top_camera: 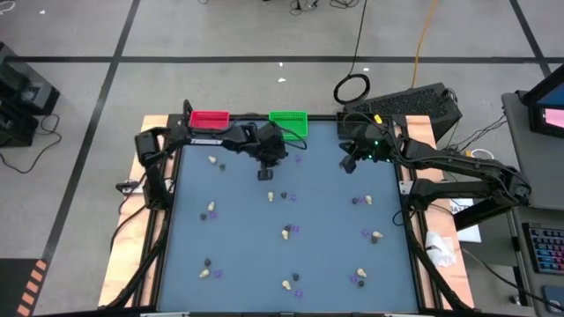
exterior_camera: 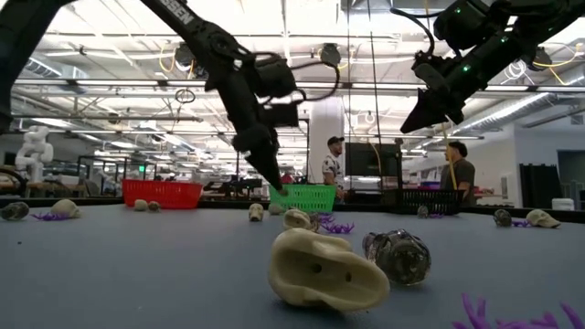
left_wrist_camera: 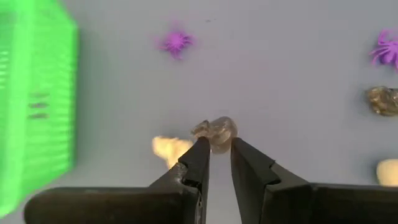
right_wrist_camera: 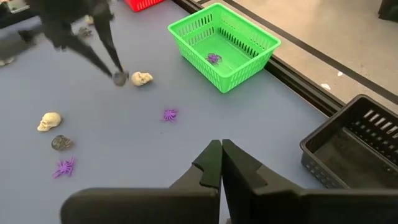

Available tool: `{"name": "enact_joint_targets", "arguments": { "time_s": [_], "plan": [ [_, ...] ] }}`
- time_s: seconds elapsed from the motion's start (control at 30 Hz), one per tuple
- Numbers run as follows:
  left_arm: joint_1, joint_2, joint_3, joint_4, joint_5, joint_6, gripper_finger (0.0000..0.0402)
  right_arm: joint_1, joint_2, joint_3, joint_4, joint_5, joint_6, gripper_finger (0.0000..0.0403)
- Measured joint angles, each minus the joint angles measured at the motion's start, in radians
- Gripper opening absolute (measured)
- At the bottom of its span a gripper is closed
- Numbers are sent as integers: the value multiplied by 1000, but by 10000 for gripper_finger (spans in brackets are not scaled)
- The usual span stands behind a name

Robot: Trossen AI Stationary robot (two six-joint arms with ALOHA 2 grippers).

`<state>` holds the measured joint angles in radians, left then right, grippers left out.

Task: Sort Halloween decoration
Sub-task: Put the black skull toy into the red bin

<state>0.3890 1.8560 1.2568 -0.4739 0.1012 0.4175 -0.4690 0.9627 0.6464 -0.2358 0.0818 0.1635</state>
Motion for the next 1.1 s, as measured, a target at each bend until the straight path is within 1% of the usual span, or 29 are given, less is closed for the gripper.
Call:
{"name": "enact_joint_targets", "arguments": {
  "time_s": [0.13, 0.23, 0.3, 0.33, 0.4, 0.47, 0.53, 0.63, 0.7, 0.8, 0.9, 0.97, 1.1],
  "plan": [
    [33, -76, 0, -83, -47, -20, 54, 0, 0, 0, 0, 0, -1, 0],
    [68, -128, 0, -159, -78, -37, 44, 0, 0, 0, 0, 0, -3, 0],
    [94, -151, 0, -184, -77, -40, 33, 0, 0, 0, 0, -2, -3, 0],
    [106, -158, 0, -198, -62, -41, 28, 0, 0, 0, 0, -3, -3, 0],
    [122, -163, 0, -202, 6, -41, 18, 0, 0, 0, 0, -3, -3, 0],
    [126, -162, 0, -178, 90, -54, 14, 0, 0, 0, 0, -3, -3, 0],
    [116, -140, 0, -127, 124, -92, 18, 0, 0, 0, 0, -4, -2, 0],
    [94, -103, 0, -79, 151, -103, 38, 0, 0, 0, -1, -4, 0, 0],
    [75, -81, 1, -31, 168, -94, 58, 0, 0, 0, -2, -4, 0, 0],
    [48, -37, 1, -15, 201, -94, 91, 0, 0, 0, -3, -4, 0, 0],
    [31, 1, 0, -4, 201, -86, 125, 2, 0, 0, -7, -4, 0, 0],
    [22, 24, 1, 19, 200, -50, 143, 2, 0, 0, -9, -4, -2, 0],
    [15, 62, 0, 68, 147, 52, 166, 11, 0, 0, -9, -4, -8, 0]
  ]
}}
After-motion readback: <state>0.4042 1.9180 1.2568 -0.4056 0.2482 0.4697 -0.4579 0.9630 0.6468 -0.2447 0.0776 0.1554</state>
